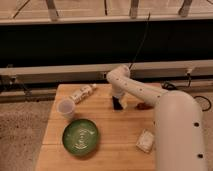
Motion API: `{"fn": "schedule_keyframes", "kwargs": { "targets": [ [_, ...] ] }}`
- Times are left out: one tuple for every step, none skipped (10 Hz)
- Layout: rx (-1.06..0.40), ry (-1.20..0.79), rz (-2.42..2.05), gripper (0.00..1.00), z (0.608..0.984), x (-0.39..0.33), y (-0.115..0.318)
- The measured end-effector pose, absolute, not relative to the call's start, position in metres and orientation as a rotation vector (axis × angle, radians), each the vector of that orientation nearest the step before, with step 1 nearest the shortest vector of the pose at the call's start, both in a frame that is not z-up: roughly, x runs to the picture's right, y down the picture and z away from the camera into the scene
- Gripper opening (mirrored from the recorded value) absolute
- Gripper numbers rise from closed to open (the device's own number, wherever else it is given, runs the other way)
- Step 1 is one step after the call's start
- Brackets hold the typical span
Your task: Place the eraser on the white sponge
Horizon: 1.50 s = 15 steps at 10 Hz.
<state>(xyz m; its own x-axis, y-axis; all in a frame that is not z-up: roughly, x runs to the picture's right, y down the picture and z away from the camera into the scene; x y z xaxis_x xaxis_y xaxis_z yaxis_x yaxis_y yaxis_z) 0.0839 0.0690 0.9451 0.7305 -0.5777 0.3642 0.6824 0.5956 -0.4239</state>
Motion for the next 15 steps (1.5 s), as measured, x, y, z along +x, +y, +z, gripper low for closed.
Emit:
{"fn": "schedule_keyframes", "kwargs": {
  "targets": [
    [-0.574,-0.197,-0.736,0.8,0.9457,0.0841,0.069],
    [-0.575,-0.199,-0.735,0.8,0.9465,0.0839,0.0693],
    [-0.575,-0.201,-0.736,0.8,0.947,0.0828,0.0699],
    [-0.575,-0.201,-0.738,0.8,0.9472,0.0818,0.0697],
    [-0.575,-0.203,-0.737,0.8,0.9476,0.0813,0.0702],
    [-0.574,-0.203,-0.737,0.8,0.9482,0.0816,0.0703],
    [-0.573,-0.203,-0.737,0.8,0.949,0.0814,0.0706],
    [-0.573,-0.204,-0.738,0.8,0.9501,0.0807,0.0719],
    [-0.572,-0.205,-0.738,0.8,0.951,0.0803,0.0728],
    [-0.573,-0.205,-0.739,0.8,0.9512,0.0802,0.0733],
    [-0.573,-0.206,-0.739,0.8,0.9518,0.08,0.0745],
    [-0.572,-0.205,-0.738,0.8,0.9516,0.0798,0.0741],
    [-0.571,-0.206,-0.739,0.76,0.9517,0.0795,0.0747],
    [-0.569,-0.205,-0.739,0.74,0.9513,0.0798,0.0743],
    [-0.569,-0.206,-0.739,0.73,0.9512,0.0796,0.0746]
  ]
}}
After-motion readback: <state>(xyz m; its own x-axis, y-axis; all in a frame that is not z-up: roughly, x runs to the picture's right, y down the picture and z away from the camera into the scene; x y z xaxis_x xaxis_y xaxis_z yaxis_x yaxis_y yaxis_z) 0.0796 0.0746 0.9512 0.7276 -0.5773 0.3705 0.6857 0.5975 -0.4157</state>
